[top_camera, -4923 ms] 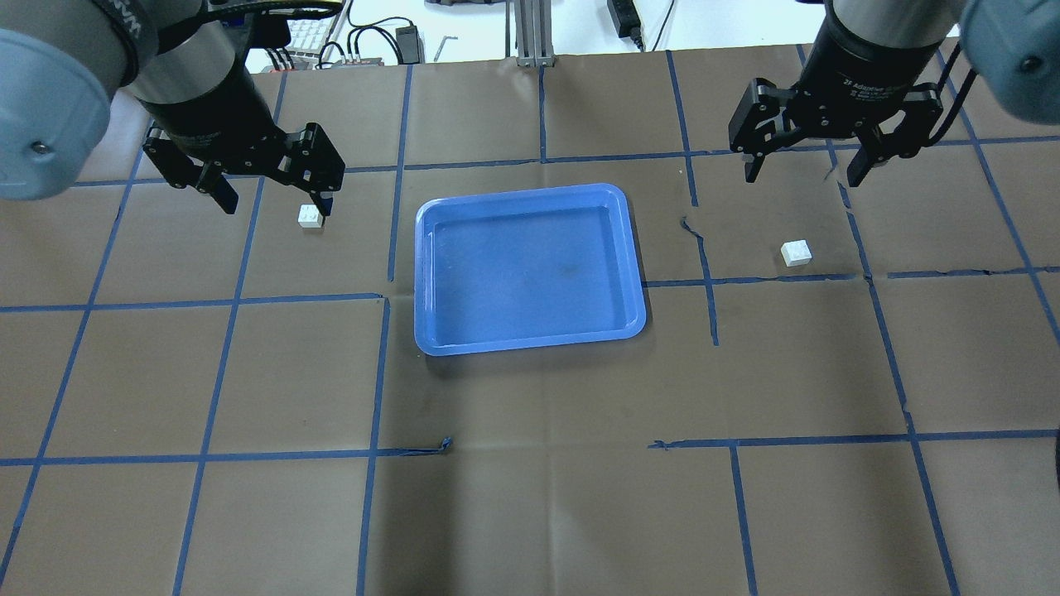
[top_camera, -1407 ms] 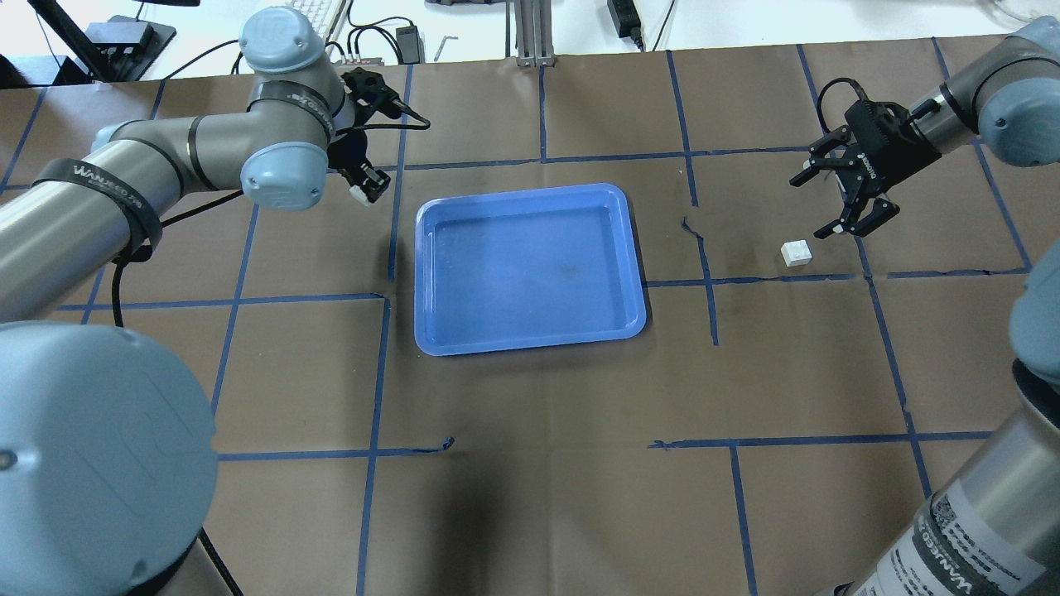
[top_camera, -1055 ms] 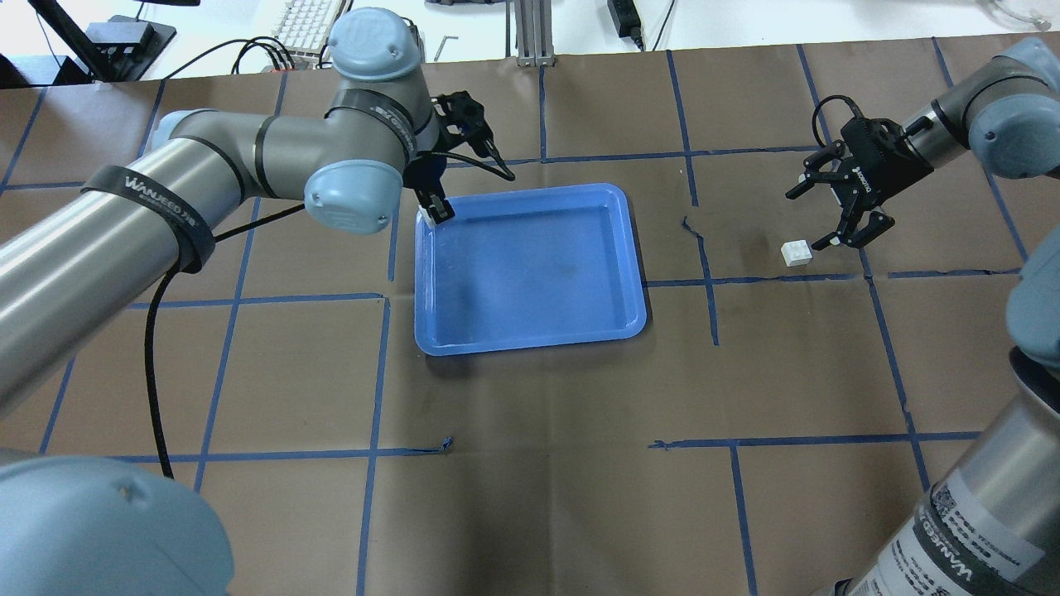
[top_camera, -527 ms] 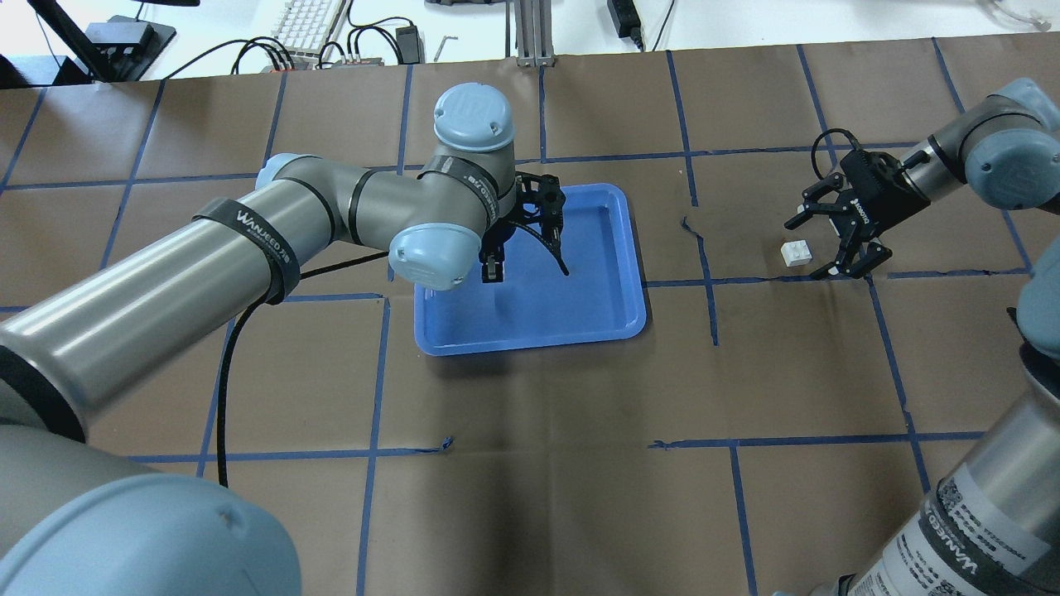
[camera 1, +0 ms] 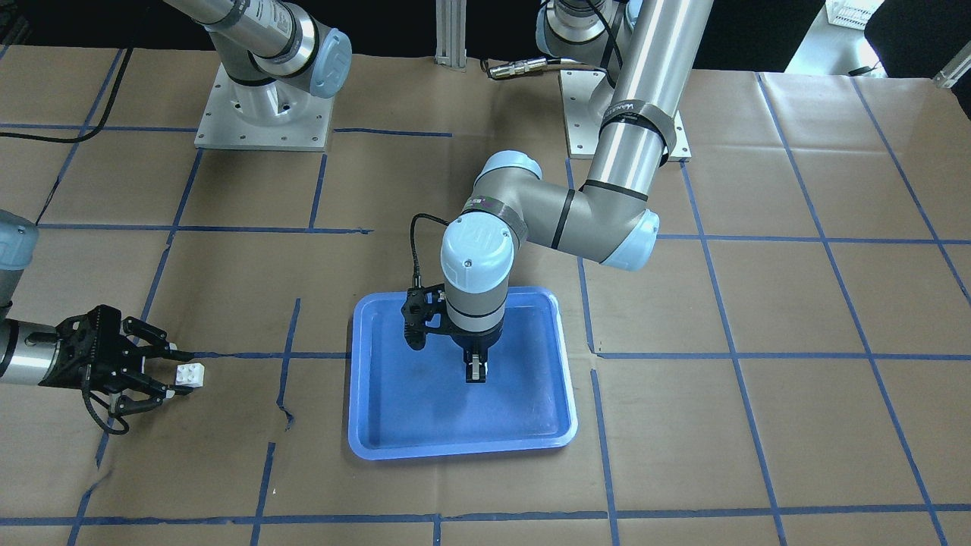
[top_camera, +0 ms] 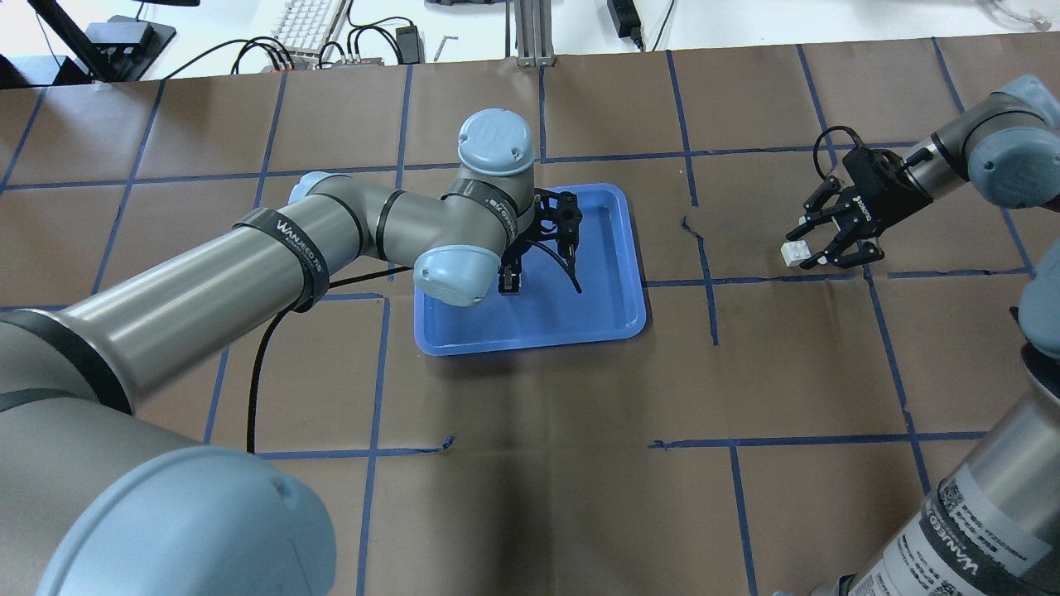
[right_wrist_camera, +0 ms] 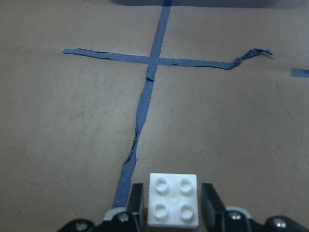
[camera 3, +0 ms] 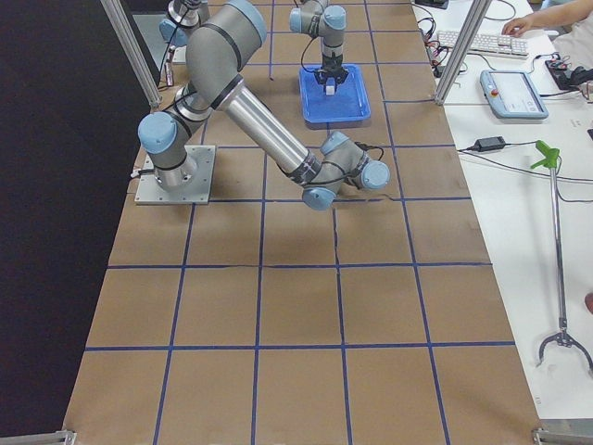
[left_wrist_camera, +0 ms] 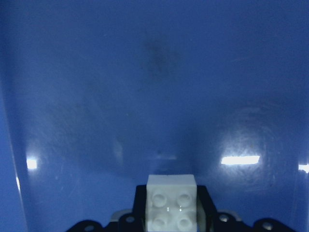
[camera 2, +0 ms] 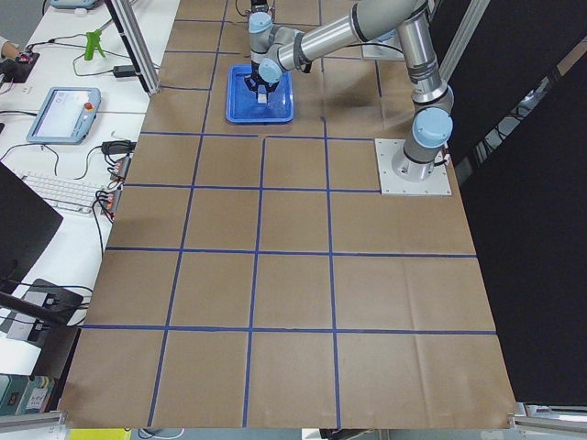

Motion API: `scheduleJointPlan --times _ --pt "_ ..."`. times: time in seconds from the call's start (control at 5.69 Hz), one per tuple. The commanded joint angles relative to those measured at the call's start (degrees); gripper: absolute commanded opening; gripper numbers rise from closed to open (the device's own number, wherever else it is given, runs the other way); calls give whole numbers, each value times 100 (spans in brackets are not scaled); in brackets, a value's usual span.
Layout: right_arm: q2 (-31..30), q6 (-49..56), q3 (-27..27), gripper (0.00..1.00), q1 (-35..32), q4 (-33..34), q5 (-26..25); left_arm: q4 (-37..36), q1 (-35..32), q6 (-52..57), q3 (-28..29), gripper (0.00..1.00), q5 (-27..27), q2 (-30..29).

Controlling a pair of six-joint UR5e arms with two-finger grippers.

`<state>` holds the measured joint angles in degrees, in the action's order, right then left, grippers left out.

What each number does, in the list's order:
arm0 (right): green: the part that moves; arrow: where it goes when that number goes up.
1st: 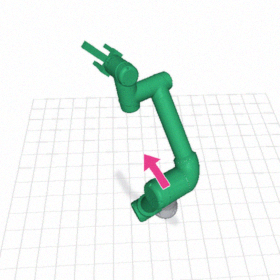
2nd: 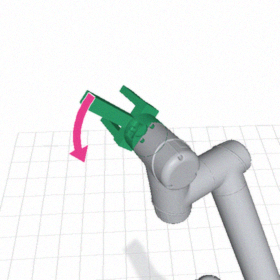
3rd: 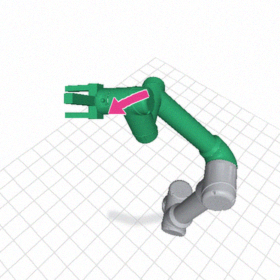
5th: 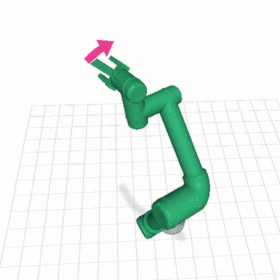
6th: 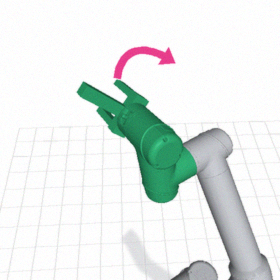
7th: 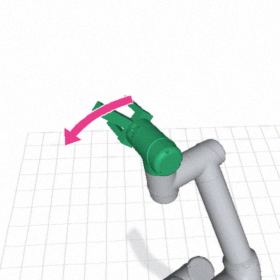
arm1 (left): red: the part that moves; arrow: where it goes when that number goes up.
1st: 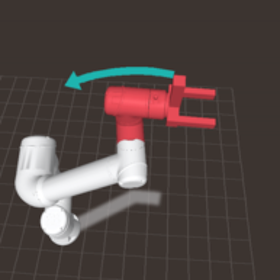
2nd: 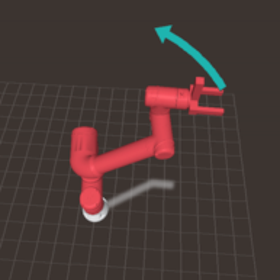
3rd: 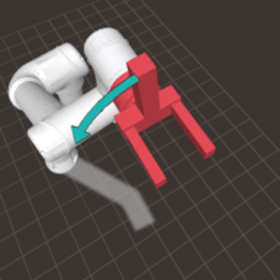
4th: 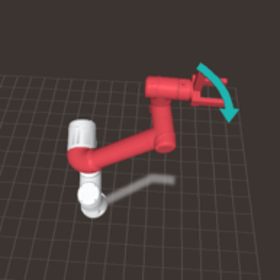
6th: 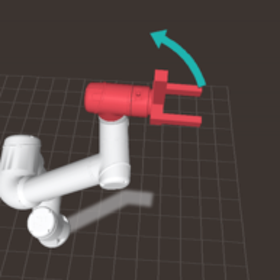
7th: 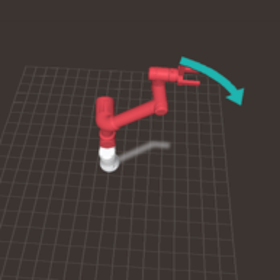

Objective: Assemble white blocks and place on blue tray

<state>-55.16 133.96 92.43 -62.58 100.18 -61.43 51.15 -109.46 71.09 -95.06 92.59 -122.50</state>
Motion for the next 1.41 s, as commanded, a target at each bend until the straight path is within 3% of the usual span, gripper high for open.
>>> scheduleJointPlan --times 0.0,0.35,0.53,0.88,1.23 --pt "-4 8 3 28 0 307 -18 175 -40 -25 66 99 30 329" --pt "-387 -115 -32 27 -17 222 69 2189 230 -356 198 99 22 1861" --pt "-817 -498 29 27 -113 135 305 2572 267 -1064 24 99 57 2783" --pt "-1075 -1071 125 27 -708 -68 981 3329 695 -3239 109 99 92 3441" --pt "-1277 -1887 511 27 -1516 176 1596 3516 1354 -5262 92 99 66 3610"
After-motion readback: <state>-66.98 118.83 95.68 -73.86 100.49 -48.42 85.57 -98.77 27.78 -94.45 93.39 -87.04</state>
